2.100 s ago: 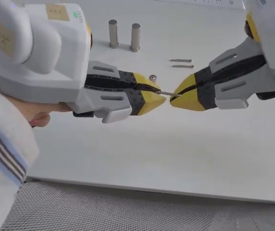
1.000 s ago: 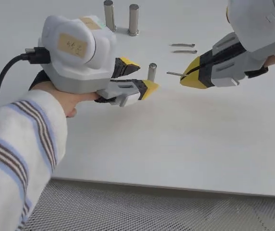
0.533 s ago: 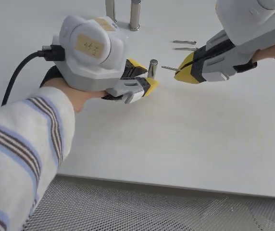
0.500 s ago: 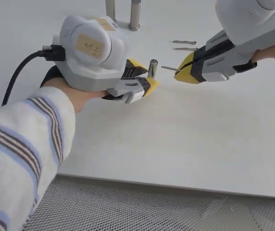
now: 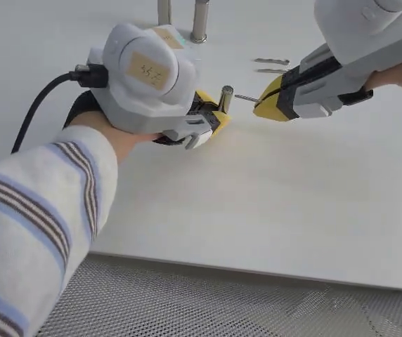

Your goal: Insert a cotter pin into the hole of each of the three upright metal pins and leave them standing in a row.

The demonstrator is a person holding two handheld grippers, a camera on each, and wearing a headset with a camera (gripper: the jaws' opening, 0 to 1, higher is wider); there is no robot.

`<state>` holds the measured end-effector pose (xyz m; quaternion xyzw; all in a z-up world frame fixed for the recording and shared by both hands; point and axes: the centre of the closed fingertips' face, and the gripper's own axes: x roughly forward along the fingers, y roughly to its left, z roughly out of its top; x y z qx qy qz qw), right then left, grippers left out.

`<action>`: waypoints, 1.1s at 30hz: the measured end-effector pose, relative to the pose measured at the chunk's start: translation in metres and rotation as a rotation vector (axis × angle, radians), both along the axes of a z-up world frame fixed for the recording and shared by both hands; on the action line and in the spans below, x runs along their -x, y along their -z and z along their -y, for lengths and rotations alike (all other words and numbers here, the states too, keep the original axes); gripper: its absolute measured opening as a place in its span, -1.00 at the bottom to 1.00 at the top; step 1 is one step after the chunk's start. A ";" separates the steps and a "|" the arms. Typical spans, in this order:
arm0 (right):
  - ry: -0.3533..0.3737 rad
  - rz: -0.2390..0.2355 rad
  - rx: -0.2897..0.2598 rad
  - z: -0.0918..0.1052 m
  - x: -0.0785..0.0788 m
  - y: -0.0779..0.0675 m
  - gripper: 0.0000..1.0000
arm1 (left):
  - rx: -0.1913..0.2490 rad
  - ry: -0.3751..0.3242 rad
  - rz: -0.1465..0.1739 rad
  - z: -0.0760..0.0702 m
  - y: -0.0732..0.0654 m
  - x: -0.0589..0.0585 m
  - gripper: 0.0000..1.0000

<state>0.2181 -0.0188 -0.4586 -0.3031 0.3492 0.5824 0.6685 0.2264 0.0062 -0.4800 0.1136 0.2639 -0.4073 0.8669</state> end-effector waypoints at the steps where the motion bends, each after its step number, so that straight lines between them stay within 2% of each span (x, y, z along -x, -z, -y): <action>1: 0.000 -0.002 0.000 0.000 -0.001 0.000 -1.00 | -0.006 0.004 0.001 0.000 0.000 0.000 -0.89; 18: -0.028 0.011 0.001 -0.012 -0.008 0.002 -1.00 | 0.009 0.005 -0.011 0.001 0.000 0.001 -0.89; 22: -0.028 0.008 -0.015 -0.016 -0.010 0.004 -1.00 | 0.009 0.011 -0.012 0.001 0.000 0.002 -0.89; 28: -0.045 0.001 -0.049 -0.023 -0.003 0.001 -1.00 | 0.012 0.010 -0.017 0.001 0.000 0.002 -0.89; 31: -0.058 0.016 -0.065 -0.025 0.000 -0.002 -1.00 | 0.015 0.007 -0.021 0.001 0.001 0.002 -0.89; 32: -0.041 0.032 -0.101 -0.028 -0.003 -0.005 -1.00 | 0.014 0.007 -0.020 0.001 0.001 0.002 -0.89; 33: -0.038 0.022 -0.095 -0.026 -0.001 -0.004 -0.92 | 0.014 0.005 -0.020 0.001 0.001 0.001 -0.89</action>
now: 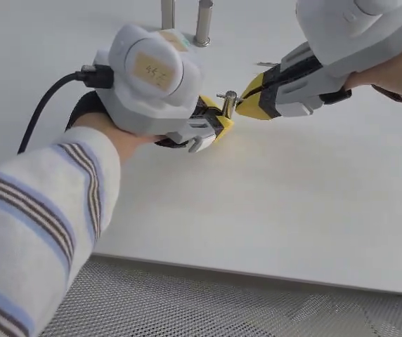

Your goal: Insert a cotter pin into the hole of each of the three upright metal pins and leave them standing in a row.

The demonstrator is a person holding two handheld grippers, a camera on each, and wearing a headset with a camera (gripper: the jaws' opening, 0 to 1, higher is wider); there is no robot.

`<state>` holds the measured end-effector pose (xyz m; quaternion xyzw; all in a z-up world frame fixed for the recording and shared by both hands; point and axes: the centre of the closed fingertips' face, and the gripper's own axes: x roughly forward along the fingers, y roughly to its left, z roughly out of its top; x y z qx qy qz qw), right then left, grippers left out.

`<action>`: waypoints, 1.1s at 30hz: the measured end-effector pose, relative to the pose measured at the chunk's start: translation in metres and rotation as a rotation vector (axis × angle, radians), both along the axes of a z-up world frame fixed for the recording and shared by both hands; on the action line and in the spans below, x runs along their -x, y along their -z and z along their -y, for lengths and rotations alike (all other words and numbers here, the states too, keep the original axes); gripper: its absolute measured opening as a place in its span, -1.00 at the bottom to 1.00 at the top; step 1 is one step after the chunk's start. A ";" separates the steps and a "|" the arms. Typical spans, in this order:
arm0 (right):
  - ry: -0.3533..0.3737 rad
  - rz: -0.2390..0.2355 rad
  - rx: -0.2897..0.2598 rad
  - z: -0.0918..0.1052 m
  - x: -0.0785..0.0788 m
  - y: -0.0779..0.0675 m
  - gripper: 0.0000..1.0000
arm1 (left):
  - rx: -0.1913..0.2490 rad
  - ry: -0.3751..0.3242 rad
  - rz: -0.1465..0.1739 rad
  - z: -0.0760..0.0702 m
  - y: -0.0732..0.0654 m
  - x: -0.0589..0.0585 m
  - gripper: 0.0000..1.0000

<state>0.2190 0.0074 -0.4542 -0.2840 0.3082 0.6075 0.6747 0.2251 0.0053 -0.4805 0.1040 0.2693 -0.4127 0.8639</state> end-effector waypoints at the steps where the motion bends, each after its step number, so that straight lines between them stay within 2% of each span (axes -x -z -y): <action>1: 0.008 -0.021 0.000 0.000 0.003 0.000 -0.84 | 0.000 -0.001 -0.003 0.000 0.000 0.001 -0.89; 4: 0.012 -0.024 0.007 0.003 0.005 0.001 -0.74 | 0.000 -0.001 -0.004 0.000 0.000 0.001 -0.89; 7: 0.011 -0.022 0.013 0.007 0.006 0.001 -0.80 | 0.000 -0.002 -0.006 0.000 0.000 0.001 -0.89; 12: 0.012 -0.024 -0.017 0.007 0.006 -0.006 -1.00 | -0.001 -0.003 -0.008 -0.001 0.000 0.001 -0.89; 19: 0.024 -0.025 -0.021 0.002 -0.001 -0.008 -1.00 | -0.001 -0.005 -0.008 -0.001 0.000 0.001 -0.89; 25: 0.008 -0.013 -0.015 -0.001 0.001 -0.007 -1.00 | 0.003 -0.007 -0.013 -0.002 0.000 0.001 -0.89; 33: 0.022 -0.016 -0.012 0.002 0.001 -0.007 -1.00 | 0.011 -0.012 -0.021 -0.001 0.000 0.001 -0.89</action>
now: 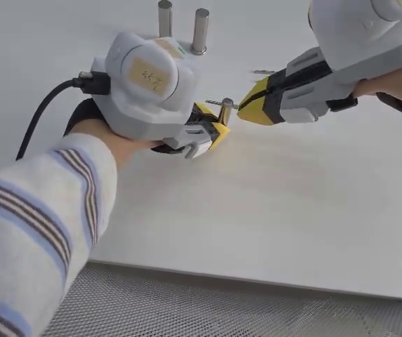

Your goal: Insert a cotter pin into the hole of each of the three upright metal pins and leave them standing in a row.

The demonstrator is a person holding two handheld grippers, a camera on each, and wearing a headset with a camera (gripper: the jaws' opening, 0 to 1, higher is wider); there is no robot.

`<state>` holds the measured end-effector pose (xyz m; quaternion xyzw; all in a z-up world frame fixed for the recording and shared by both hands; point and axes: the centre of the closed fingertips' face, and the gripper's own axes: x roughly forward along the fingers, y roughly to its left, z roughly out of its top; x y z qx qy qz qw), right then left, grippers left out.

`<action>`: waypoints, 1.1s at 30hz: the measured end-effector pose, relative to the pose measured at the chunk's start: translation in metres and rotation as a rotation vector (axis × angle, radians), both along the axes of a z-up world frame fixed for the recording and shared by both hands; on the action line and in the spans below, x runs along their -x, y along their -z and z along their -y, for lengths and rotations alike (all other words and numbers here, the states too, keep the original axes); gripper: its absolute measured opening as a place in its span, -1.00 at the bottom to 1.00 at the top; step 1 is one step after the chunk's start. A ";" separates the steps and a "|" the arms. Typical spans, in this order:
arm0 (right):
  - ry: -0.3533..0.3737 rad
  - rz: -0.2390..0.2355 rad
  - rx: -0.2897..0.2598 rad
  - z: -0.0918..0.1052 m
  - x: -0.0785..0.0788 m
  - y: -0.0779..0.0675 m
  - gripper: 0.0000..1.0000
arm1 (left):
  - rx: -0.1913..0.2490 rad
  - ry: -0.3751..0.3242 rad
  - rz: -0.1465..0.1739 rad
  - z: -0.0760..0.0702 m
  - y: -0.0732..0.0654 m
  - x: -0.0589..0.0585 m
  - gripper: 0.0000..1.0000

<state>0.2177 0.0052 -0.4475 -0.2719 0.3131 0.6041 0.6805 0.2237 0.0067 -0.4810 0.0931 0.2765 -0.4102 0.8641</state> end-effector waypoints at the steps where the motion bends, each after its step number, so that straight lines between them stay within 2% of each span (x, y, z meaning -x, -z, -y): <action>1: 0.001 0.002 0.000 0.001 0.000 0.000 -0.97 | 0.008 -0.007 -0.013 0.000 0.000 0.000 -0.88; 4: 0.009 0.005 -0.002 0.001 -0.002 0.000 -0.92 | 0.007 -0.003 -0.013 -0.001 0.000 0.000 -0.85; 6: 0.017 0.005 -0.009 0.001 -0.001 -0.001 -0.90 | -0.002 -0.007 -0.003 -0.004 -0.001 -0.001 -0.77; 7: 0.022 0.007 -0.014 0.001 0.000 -0.002 -0.88 | 0.002 -0.013 -0.010 -0.006 -0.001 0.000 -0.70; 8: 0.026 0.008 -0.016 0.001 0.000 -0.003 -0.87 | 0.024 -0.009 -0.036 -0.005 -0.002 0.003 -0.67; 9: 0.031 0.008 -0.018 0.001 0.000 -0.003 -0.85 | 0.053 0.008 -0.047 -0.003 -0.005 0.007 -0.64; 12: 0.049 0.009 -0.031 0.002 0.000 -0.005 -0.79 | 0.044 0.034 -0.017 -0.008 -0.013 0.011 -0.52; 16: 0.071 -0.006 -0.055 -0.001 0.002 -0.008 -0.75 | 0.055 0.048 -0.005 -0.015 -0.020 0.016 -0.06; 17: 0.073 -0.006 -0.056 0.000 0.003 -0.009 -0.74 | 0.088 0.037 -0.011 -0.016 -0.025 0.017 0.02; 18: 0.076 -0.005 -0.057 0.000 0.004 -0.009 -0.72 | 0.110 0.029 0.004 -0.017 -0.031 0.016 0.09; 23: 0.087 -0.006 -0.059 -0.001 0.003 -0.009 -0.71 | 0.148 0.028 0.026 -0.025 -0.048 0.019 0.30; 26: 0.096 -0.007 -0.063 -0.004 0.003 -0.008 -0.71 | 0.207 0.045 0.048 -0.026 -0.062 0.025 0.42; 29: 0.098 -0.012 -0.065 -0.006 0.004 -0.007 -0.72 | 0.234 0.047 0.044 -0.028 -0.068 0.029 0.71; 31: 0.095 -0.011 -0.062 -0.008 0.004 -0.005 -0.72 | 0.233 0.056 0.042 -0.029 -0.069 0.033 0.89; 33: 0.099 -0.013 -0.060 -0.010 0.004 -0.004 -0.72 | 0.220 0.075 0.032 -0.026 -0.070 0.041 0.97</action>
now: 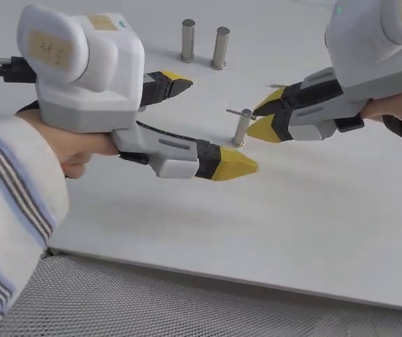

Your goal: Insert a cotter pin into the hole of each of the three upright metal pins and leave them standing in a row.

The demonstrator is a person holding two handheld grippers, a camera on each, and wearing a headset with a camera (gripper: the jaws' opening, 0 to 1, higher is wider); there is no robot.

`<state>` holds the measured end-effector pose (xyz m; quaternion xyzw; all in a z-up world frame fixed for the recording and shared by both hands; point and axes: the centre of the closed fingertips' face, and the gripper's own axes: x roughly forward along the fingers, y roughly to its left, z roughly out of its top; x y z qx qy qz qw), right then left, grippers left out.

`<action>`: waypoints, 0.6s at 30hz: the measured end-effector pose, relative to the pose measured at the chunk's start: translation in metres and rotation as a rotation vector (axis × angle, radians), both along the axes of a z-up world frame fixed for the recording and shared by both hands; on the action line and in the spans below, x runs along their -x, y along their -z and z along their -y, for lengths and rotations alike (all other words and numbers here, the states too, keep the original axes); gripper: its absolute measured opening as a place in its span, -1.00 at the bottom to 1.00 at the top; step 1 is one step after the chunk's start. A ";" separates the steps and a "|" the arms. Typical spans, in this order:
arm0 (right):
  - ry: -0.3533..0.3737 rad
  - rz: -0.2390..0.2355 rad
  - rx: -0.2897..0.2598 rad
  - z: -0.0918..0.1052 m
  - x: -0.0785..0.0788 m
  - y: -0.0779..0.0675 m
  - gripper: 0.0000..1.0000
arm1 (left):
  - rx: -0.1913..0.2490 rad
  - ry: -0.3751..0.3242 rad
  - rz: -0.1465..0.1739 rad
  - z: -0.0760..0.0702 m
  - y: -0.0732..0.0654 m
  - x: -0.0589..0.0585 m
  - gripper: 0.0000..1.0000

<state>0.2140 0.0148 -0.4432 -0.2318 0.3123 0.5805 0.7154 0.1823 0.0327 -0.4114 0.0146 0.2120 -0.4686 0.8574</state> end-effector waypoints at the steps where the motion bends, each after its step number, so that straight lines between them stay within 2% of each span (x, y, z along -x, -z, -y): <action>1: 0.002 -0.001 0.001 -0.001 -0.001 0.001 -0.72 | -0.002 0.004 -0.001 -0.001 0.001 0.003 0.98; 2: 0.001 -0.002 0.003 -0.001 -0.001 0.002 -0.73 | -0.006 0.004 -0.012 -0.002 0.002 0.004 0.98; 3: -0.003 0.000 0.009 -0.002 -0.002 0.003 -0.74 | -0.006 0.003 -0.037 -0.003 0.005 0.007 0.98; 10: -0.005 -0.009 0.016 -0.006 -0.002 0.005 -0.78 | -0.011 0.009 -0.051 -0.006 0.009 0.021 0.98; 17: -0.017 0.010 0.044 -0.004 -0.003 0.011 -0.91 | 0.002 -0.015 -0.044 -0.010 0.008 0.023 0.98; 18: -0.017 0.008 0.043 -0.003 -0.001 0.011 -0.91 | 0.008 -0.023 -0.055 -0.011 0.008 0.022 0.98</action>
